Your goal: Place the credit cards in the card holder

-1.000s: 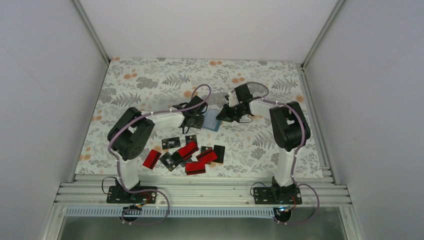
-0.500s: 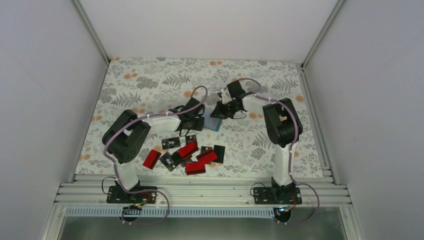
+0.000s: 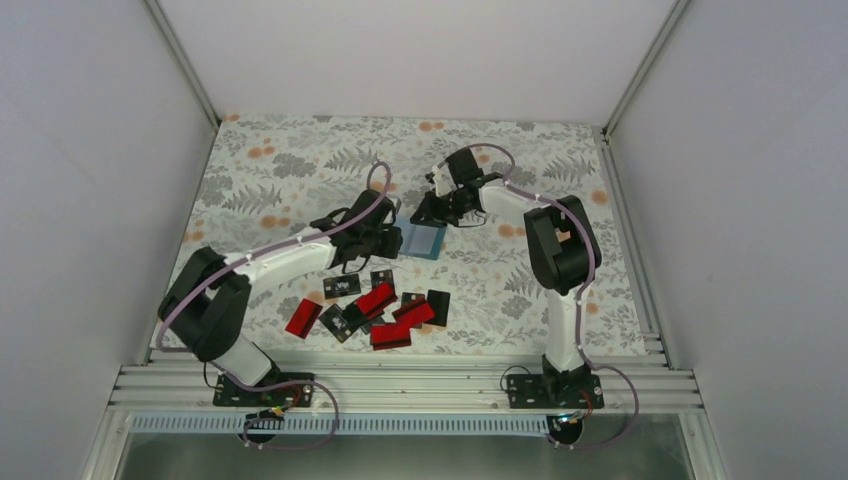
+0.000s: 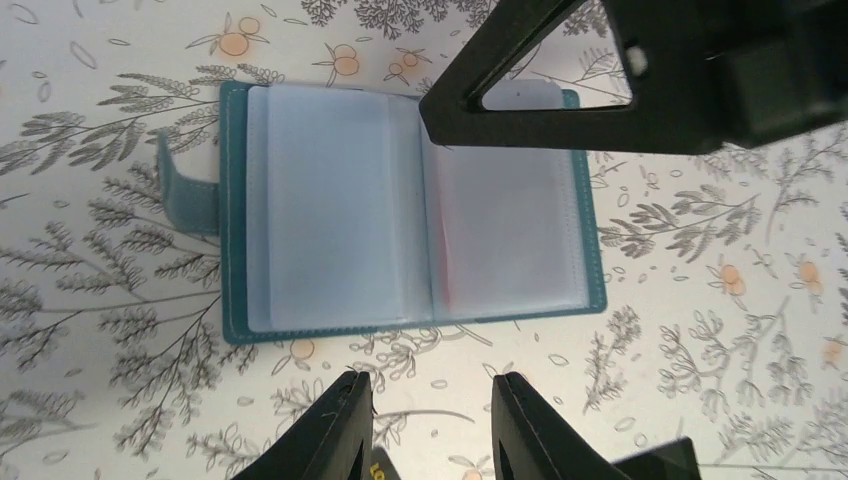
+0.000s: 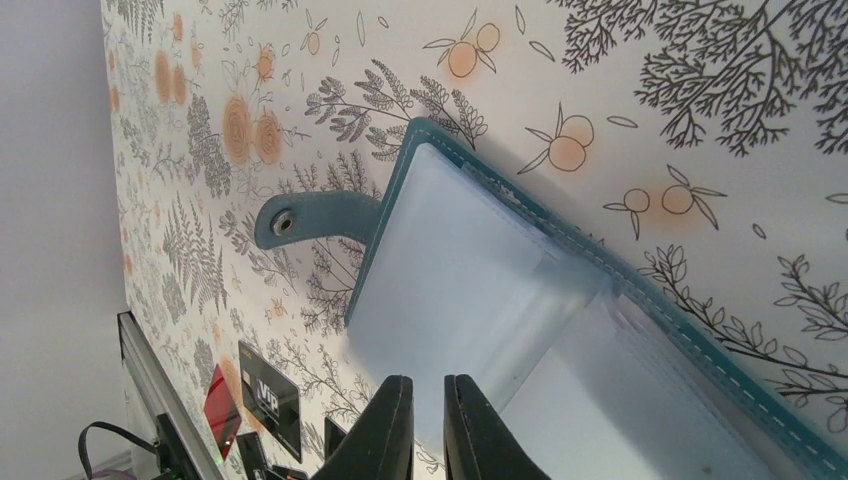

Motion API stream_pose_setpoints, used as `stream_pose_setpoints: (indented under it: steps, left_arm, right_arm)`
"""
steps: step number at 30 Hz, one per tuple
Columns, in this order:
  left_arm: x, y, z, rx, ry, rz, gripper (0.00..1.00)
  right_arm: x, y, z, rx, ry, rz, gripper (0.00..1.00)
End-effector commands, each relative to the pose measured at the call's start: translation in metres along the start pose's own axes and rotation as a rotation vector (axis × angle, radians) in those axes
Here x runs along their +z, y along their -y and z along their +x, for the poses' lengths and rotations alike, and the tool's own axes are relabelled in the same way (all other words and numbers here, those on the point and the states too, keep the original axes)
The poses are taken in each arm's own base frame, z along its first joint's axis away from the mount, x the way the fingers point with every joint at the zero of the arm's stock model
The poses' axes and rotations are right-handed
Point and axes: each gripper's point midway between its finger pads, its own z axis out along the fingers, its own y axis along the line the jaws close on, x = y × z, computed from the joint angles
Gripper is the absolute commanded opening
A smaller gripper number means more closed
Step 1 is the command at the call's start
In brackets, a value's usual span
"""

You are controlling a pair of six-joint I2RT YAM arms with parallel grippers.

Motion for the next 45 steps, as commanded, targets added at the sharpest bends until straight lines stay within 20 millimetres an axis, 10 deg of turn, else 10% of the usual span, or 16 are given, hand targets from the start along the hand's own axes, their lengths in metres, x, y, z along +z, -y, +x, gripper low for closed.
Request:
stream_pose_setpoints:
  steps: [1,16,32,45]
  left_arm:
    - [-0.021,0.003,0.005,-0.016,-0.005,0.017,0.31]
    - [-0.022,0.012,-0.004,0.040,0.007,0.048,0.32]
    - [-0.060,0.032,0.072,0.203,-0.118,0.044,0.48]
    - [-0.070,0.024,0.154,0.120,-0.257,0.024,0.49]
  right_arm:
    - [-0.007,-0.009,-0.003,-0.030,0.007,0.017,0.11]
    - [-0.045,-0.023,0.016,-0.104,0.064,0.051,0.20]
    - [-0.075,-0.032,0.072,-0.116,0.070,0.060,0.25]
    - [-0.039,-0.053,0.186,-0.183,-0.073,0.040,0.30]
